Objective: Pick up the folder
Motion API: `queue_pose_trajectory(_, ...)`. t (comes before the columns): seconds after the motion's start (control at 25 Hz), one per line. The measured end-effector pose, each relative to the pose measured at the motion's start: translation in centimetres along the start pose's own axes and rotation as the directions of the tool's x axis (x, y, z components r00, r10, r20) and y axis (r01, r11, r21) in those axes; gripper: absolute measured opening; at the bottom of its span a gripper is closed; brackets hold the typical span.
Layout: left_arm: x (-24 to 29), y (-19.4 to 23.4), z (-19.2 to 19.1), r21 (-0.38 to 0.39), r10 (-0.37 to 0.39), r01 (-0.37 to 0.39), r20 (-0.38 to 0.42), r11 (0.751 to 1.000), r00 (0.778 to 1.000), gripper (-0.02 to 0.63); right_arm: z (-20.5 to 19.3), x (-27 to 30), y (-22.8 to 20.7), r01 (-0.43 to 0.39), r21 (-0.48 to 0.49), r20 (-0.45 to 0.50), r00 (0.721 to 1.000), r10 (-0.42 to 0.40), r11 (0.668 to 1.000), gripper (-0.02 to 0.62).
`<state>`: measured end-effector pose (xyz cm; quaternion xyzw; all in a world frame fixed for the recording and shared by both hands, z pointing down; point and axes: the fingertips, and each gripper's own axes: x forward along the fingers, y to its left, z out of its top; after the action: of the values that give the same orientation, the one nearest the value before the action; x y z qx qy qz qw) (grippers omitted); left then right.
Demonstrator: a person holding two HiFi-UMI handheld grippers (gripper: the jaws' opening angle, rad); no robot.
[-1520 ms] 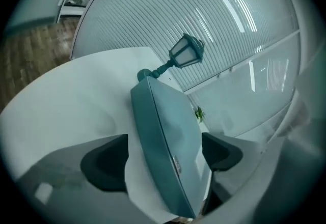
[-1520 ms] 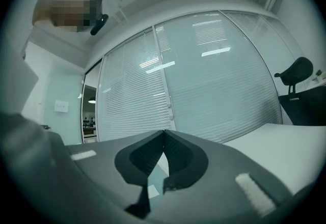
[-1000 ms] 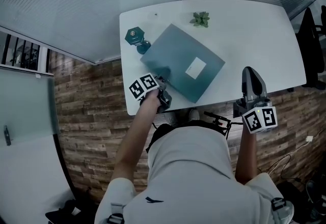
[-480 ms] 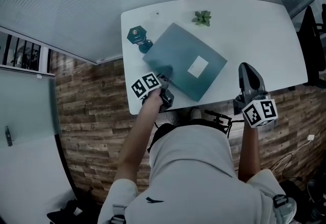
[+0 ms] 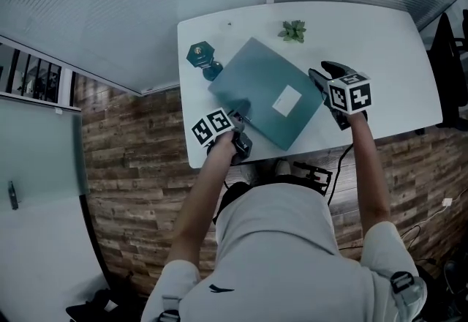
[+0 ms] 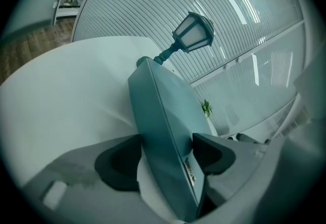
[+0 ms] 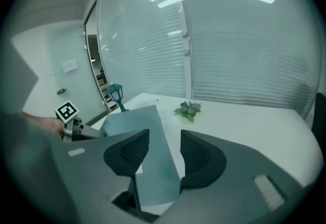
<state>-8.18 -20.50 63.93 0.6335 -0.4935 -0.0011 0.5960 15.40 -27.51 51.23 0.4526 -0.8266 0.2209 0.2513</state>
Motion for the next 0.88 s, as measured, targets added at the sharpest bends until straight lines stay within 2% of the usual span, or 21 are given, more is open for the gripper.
queue_pose_trajectory(0.08, -0.1, 0.1, -0.2, -0.006, 0.000, 0.000, 0.002, 1.000, 1.000, 0.331, -1.6, 3.6, 0.3, -0.078, 0.025, -0.136, 0.987, 0.081, 0.997, 0.206)
queue_pose_trajectory(0.2, 0.0, 0.1, -0.2, -0.007, -0.003, 0.003, 0.008, 1.000, 1.000, 0.331, -4.3, 8.3, 0.9, -0.174, 0.083, -0.312, 0.931, 0.191, 0.981, 0.275)
queue_pose_trajectory(0.28, 0.0, 0.1, -0.1, -0.011, -0.005, 0.005, 0.008, 1.000, 1.000, 0.331, -5.3, 10.4, 1.0, -0.206, 0.110, -0.378, 0.896, 0.233, 0.972, 0.323)
queue_pose_trajectory(0.36, 0.0, 0.1, -0.1, -0.026, -0.009, 0.009, 0.008, 1.000, 1.000, 0.327, -5.4, 11.4, 1.0, -0.238, 0.142, -0.407, 0.871, 0.276, 0.961, 0.341)
queue_pose_trajectory(0.44, -0.1, 0.2, 0.0, -0.038, -0.017, 0.017, 0.004, 0.999, 1.000, 0.325, -5.0, 12.0, 0.9, -0.272, 0.174, -0.421, 0.848, 0.321, 0.947, 0.391)
queue_pose_trajectory(0.48, -0.1, 0.2, 0.0, -0.040, -0.021, 0.021, 0.001, 0.999, 1.000, 0.325, -4.7, 12.2, 1.1, -0.297, 0.185, -0.431, 0.832, 0.349, 0.937, 0.391)
queue_pose_trajectory(0.6, -0.2, 0.3, 0.0, -0.046, -0.039, 0.038, -0.015, 0.998, 0.999, 0.321, -3.8, 12.9, 2.9, -0.403, 0.230, -0.436, 0.771, 0.464, 0.886, 0.405)
queue_pose_trajectory(0.68, -0.2, 0.3, 0.0, -0.049, -0.049, 0.048, -0.022, 0.998, 0.999, 0.318, -3.8, 13.9, 4.2, -0.446, 0.281, -0.430, 0.733, 0.527, 0.850, 0.407)
queue_pose_trajectory(0.76, -0.2, 0.3, 0.0, -0.050, -0.054, 0.053, -0.022, 0.997, 0.998, 0.316, -4.9, 15.0, 4.9, -0.442, 0.304, -0.460, 0.708, 0.536, 0.844, 0.421)
queue_pose_trajectory(0.88, -0.3, 0.3, 0.1, -0.049, -0.060, 0.060, -0.007, 0.997, 0.998, 0.310, -5.5, 15.4, 5.1, -0.427, 0.291, -0.494, 0.699, 0.517, 0.856, 0.434)
